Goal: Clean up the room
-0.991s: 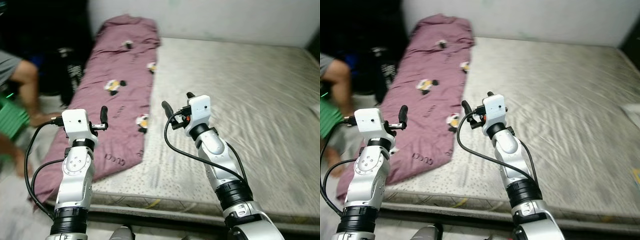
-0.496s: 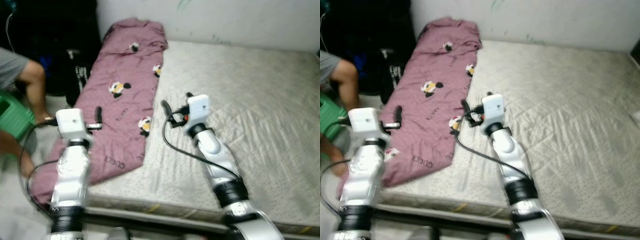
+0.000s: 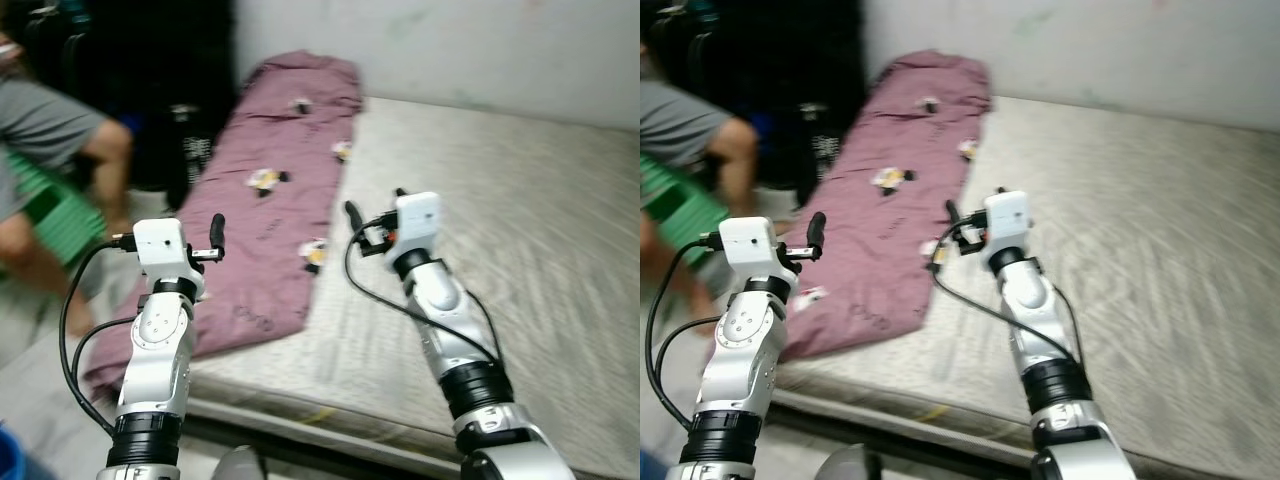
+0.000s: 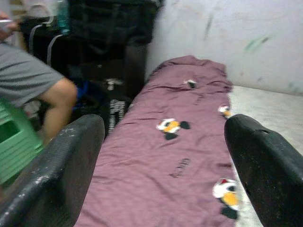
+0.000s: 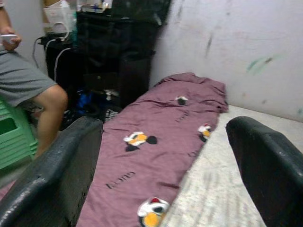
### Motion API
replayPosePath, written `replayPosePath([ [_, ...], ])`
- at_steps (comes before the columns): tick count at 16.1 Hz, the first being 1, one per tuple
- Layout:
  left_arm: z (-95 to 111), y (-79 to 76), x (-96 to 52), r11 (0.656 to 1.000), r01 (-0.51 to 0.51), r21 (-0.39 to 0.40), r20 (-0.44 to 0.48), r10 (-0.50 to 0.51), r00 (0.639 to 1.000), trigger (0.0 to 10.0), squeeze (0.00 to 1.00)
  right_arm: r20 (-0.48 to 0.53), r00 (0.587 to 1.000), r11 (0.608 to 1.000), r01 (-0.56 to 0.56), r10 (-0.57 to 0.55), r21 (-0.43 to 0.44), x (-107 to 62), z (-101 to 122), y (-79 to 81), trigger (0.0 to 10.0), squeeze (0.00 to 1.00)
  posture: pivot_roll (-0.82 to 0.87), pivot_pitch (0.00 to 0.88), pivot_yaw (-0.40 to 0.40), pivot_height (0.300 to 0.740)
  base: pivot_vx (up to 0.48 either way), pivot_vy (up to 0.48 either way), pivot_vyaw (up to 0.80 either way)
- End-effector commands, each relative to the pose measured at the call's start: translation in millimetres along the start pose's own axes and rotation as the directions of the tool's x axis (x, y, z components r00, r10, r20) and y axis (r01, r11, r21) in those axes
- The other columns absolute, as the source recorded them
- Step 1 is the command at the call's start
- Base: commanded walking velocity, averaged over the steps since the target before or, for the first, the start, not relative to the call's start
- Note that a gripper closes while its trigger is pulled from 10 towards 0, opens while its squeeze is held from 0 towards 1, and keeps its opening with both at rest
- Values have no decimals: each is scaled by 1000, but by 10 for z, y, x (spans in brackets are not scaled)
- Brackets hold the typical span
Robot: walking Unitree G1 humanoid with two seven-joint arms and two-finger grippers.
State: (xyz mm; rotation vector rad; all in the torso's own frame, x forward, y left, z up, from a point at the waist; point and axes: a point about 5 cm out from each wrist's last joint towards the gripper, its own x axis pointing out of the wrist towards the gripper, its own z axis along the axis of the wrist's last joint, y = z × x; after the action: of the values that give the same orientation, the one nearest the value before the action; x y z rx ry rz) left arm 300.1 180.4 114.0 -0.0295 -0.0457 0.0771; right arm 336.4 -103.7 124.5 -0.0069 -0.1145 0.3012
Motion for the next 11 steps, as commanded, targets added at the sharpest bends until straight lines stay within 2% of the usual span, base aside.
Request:
replayPosePath([
  [1, 15, 12, 29, 1000, 5, 0, -1, -5, 1000, 10000, 0, 14, 1000, 1000, -6, 6, 7, 38, 42, 39, 10000, 0, -31, 0, -21, 740, 0, 480, 0],
  [8, 37, 20, 29, 1000, 5, -1, 17, -5, 1000, 10000, 0, 17, 1000, 1000, -1, 1, 5, 53, 47, 42, 10000, 0, -27, 0, -21, 740, 0, 471, 0],
  [10, 42, 37, 7, 999, -9, 35, 26, 8, 1000, 10000, 0, 10, 1000, 1000, 7, -7, 12, 32, 27, 43, 10000, 0, -26, 0, -19, 740, 0, 0, 0],
  [11, 31, 36, -9, 1000, -6, 17, 20, 5, 1000, 10000, 0, 8, 1000, 1000, 10, -10, 12, 15, 19, 41, 10000, 0, -26, 0, -16, 740, 0, 0, 0],
])
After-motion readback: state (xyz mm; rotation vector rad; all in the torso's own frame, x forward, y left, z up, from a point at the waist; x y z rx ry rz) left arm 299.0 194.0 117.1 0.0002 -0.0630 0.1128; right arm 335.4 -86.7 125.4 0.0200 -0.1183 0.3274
